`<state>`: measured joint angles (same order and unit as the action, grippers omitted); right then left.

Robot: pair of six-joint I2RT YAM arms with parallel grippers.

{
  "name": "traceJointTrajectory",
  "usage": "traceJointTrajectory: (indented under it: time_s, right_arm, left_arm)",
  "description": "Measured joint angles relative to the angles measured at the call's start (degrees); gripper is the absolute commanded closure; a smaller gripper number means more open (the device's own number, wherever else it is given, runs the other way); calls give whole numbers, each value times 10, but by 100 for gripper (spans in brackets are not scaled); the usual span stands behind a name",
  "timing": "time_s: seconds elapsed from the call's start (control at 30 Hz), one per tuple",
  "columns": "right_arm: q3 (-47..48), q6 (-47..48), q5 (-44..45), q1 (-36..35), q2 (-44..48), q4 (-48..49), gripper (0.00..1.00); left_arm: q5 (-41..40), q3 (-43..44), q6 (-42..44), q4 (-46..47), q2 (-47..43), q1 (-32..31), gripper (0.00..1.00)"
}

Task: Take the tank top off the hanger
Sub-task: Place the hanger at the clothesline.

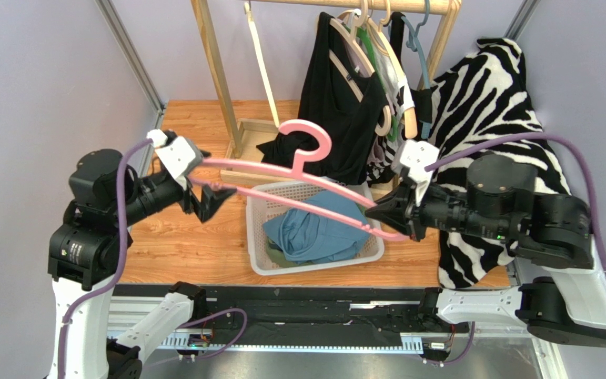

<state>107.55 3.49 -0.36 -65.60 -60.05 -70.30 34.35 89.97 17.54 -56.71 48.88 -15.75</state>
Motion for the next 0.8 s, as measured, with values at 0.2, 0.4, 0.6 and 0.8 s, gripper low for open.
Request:
traceJointTrajectory:
  time_s: [0.2, 0.4, 0.6, 0.8]
  right_arm:
    - [65, -22, 83, 2, -4, -30, 100]
    - [65, -48, 219, 2, 23, -17, 100]
    - [96, -65, 317, 3, -13, -9, 100]
    - [131, -81, 362, 10, -136, 2, 100]
  left_arm:
    - [-190, 12, -34, 84, -7, 0, 2]
    - [-245, 13, -35, 94, -30, 0, 2]
    - [-250, 13, -41, 94, -40, 0, 2]
    - [-242, 12, -48, 89, -45, 0, 1]
